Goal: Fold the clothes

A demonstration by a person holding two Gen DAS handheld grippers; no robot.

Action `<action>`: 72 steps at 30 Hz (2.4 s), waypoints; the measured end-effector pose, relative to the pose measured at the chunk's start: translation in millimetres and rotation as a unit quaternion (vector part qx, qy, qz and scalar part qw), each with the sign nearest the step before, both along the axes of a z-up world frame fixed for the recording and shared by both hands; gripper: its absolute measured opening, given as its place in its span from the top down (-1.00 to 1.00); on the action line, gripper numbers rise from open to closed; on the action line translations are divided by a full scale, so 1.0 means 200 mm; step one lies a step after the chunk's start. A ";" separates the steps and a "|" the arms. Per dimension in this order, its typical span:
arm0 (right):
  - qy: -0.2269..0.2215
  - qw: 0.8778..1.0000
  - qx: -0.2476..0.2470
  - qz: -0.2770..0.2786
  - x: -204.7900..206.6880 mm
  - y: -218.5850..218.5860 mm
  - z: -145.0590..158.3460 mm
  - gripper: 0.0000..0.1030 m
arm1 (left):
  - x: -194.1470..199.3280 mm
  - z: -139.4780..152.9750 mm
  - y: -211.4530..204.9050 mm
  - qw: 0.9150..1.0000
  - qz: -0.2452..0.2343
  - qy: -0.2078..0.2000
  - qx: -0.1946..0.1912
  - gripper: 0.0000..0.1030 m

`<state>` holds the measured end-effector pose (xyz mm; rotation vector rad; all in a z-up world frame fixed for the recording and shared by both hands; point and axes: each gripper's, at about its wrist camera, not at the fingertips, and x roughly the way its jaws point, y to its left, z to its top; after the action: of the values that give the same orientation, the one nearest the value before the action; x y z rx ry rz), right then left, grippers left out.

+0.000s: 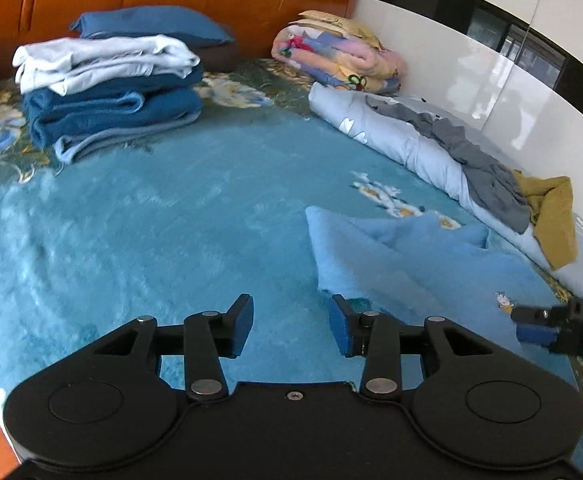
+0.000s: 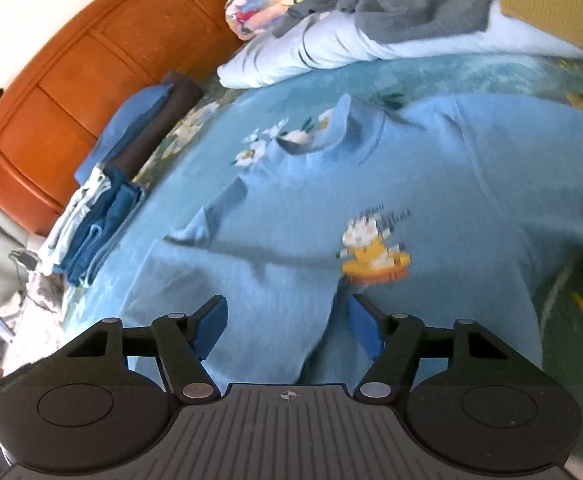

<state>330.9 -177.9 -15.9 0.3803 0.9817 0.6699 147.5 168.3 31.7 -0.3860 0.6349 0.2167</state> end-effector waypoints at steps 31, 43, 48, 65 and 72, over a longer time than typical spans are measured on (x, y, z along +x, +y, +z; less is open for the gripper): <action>0.009 0.996 0.089 0.016 0.17 0.08 0.21 0.95 | 0.17 -0.08 -0.17 0.996 -0.075 0.026 0.042 -0.08; -0.097 0.993 0.060 -0.003 0.29 -0.08 0.66 0.95 | 0.51 -0.15 -0.43 0.985 -0.083 0.032 0.144 -0.14; -0.093 0.994 0.032 -0.045 0.35 -0.22 0.60 0.95 | 0.54 -0.17 -0.38 0.991 -0.014 0.037 0.126 -0.21; -0.007 0.995 -0.023 -0.101 0.39 -0.38 0.07 0.95 | 0.49 -0.18 -0.35 0.994 0.000 0.030 0.109 -0.27; 0.004 0.994 -0.051 -0.097 0.43 -0.35 0.02 0.95 | 0.50 -0.21 -0.35 0.993 -0.002 0.041 0.113 -0.30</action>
<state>417.3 -248.5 -11.5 0.3826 0.9677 0.4400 247.2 98.4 -9.5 -0.1587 0.6847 0.2977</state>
